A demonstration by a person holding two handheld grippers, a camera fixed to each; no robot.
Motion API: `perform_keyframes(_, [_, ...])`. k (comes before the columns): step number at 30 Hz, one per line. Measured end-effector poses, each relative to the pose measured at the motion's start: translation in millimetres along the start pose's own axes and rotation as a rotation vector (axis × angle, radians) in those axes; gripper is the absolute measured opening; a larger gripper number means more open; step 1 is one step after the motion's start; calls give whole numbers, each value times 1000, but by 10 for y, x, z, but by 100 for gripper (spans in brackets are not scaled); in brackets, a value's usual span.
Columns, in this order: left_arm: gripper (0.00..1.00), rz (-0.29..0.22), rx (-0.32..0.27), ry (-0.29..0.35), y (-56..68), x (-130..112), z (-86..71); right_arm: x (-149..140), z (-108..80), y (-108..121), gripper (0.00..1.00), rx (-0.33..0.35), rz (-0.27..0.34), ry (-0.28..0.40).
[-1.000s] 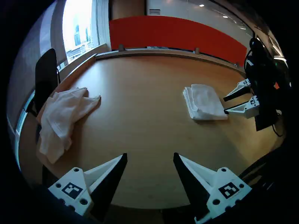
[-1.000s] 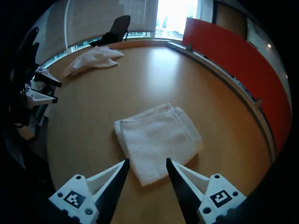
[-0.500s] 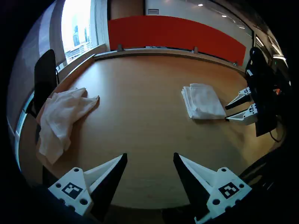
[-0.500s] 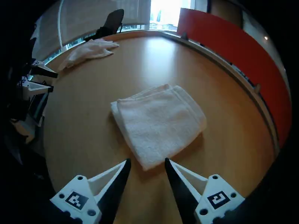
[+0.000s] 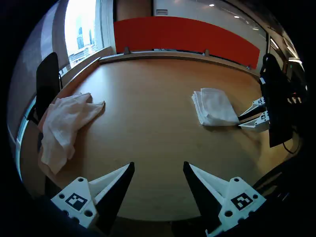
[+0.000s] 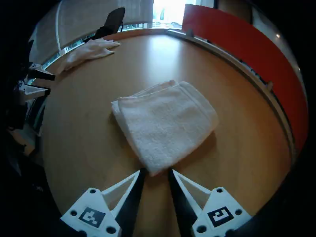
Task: Fold towel
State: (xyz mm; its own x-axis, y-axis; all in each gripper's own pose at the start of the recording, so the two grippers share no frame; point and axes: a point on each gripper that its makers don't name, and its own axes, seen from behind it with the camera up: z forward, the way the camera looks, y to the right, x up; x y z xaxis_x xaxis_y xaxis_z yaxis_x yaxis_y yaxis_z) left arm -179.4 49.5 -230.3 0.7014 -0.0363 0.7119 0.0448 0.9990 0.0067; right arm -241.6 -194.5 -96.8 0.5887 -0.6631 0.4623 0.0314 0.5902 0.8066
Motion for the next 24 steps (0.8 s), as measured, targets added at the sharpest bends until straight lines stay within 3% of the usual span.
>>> perform_keyframes(12, [91, 7, -7, -1, 15, -2, 14, -13, -4, -34, 6, -2, 15, 3])
perform_keyframes(24, [91, 15, -25, 11, 45, 49, 35, 304, -217, 139, 5, -46, 13, 63])
